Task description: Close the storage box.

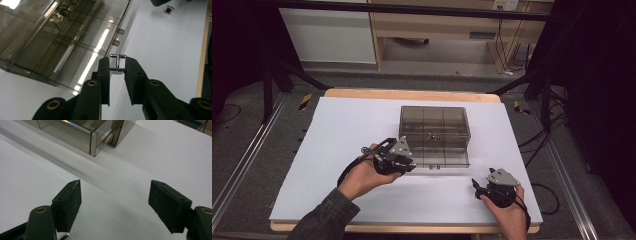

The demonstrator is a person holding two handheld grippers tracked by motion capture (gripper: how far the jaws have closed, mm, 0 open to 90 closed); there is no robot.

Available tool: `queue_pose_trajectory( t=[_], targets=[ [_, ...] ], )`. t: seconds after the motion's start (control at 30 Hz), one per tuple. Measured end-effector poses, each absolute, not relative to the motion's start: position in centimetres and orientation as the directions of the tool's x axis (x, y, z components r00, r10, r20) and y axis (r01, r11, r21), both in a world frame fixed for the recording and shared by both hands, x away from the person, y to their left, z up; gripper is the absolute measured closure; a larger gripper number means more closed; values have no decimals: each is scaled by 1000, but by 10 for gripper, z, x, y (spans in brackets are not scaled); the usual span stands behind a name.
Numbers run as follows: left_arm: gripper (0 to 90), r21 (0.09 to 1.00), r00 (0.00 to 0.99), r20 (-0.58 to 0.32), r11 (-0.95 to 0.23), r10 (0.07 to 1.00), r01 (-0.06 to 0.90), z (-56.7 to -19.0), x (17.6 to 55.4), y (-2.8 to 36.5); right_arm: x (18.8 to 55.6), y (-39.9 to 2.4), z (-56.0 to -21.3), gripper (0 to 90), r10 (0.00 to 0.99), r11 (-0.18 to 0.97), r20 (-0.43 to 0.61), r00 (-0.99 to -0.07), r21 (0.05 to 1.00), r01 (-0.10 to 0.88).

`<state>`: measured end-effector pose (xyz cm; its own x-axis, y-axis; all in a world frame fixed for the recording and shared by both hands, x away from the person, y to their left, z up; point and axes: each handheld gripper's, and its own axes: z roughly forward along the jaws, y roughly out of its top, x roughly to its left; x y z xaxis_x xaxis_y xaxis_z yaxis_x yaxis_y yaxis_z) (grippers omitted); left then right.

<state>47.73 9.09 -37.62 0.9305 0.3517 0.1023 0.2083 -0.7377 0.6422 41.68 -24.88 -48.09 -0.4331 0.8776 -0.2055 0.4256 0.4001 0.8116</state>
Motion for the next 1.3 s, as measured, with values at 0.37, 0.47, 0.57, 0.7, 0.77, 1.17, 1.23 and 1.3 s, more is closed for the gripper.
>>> queue_pose_trajectory(
  t=[0.37,0.47,0.57,0.7,0.77,1.17,1.23,1.3],
  targets=[
    [748,653,931,94,-728,352,209,-379,499,65,417,-250,-481,252,883,397,-210,-420,812,428],
    [748,667,936,66,-713,344,215,-380,503,60,417,-250,-480,248,885,395,-211,-415,813,429],
    [748,670,934,63,-708,352,222,-383,507,57,416,-251,-480,244,887,396,-218,-407,812,428],
    [748,658,936,76,-723,343,211,-386,510,50,416,-251,-480,244,891,390,-214,-401,813,432],
    [748,664,938,68,-717,340,212,-387,511,45,416,-251,-480,244,890,392,-216,-402,813,430],
    [748,646,935,98,-737,340,200,-392,517,21,417,-252,-480,243,892,387,-211,-399,814,434],
    [748,637,933,108,-745,342,200,-395,518,19,417,-252,-480,243,892,388,-213,-399,813,434],
    [748,630,930,115,-749,349,203,-397,519,18,417,-252,-480,243,891,391,-217,-398,813,432]
  ],
)
